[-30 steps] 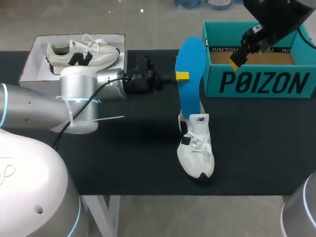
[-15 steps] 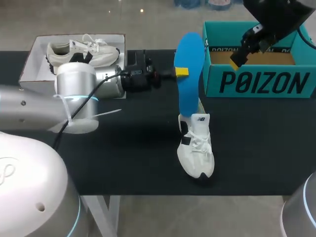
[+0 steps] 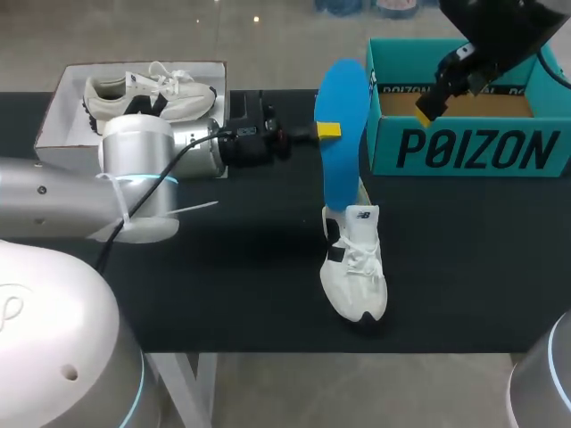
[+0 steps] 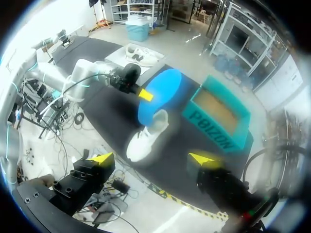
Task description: Take the shoe out of the shoebox, open the shoe tongue, remove and reinsert the insole, then place the shoe into the shoebox
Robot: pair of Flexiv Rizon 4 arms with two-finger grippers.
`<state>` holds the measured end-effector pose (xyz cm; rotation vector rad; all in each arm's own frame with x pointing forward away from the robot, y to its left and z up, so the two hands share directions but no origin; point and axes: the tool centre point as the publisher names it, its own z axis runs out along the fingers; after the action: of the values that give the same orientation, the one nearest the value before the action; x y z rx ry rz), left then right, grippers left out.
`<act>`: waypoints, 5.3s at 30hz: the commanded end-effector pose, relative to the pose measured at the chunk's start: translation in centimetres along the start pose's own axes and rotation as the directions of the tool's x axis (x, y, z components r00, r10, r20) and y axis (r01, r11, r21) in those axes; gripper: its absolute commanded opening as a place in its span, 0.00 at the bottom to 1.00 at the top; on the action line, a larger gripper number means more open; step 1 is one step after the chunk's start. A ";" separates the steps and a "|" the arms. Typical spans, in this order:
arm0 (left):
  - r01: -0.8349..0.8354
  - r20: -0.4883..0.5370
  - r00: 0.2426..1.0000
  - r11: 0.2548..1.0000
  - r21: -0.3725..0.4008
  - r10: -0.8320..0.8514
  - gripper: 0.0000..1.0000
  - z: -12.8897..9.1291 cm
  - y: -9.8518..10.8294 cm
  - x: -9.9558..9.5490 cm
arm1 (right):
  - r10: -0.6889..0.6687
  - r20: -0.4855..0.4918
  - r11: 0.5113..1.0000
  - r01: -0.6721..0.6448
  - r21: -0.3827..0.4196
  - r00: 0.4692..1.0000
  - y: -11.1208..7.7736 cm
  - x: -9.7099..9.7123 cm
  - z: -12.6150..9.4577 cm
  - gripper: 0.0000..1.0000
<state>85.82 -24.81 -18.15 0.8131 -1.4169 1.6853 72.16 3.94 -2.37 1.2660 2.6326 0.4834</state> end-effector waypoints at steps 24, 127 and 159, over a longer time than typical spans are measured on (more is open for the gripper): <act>-0.623 -0.115 0.782 0.766 -0.160 0.612 0.00 0.8 4.5 2.4 | 0.001 0.000 1.000 -0.001 0.005 1.000 0.2 0.0 0.0 1.00; -0.531 -0.494 -0.782 -0.822 0.207 0.380 0.00 0.9 7.0 6.8 | 0.001 0.000 1.000 -0.001 0.005 1.000 0.2 0.0 0.0 1.00; -0.431 -0.332 -0.868 -0.892 0.134 0.370 0.00 0.1 5.0 1.6 | 0.001 0.000 1.000 -0.001 0.005 1.000 0.2 0.0 0.0 1.00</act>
<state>80.61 -24.98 -19.19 -2.7119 -2.2087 2.0935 72.13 3.91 -2.36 1.2662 2.6326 0.4841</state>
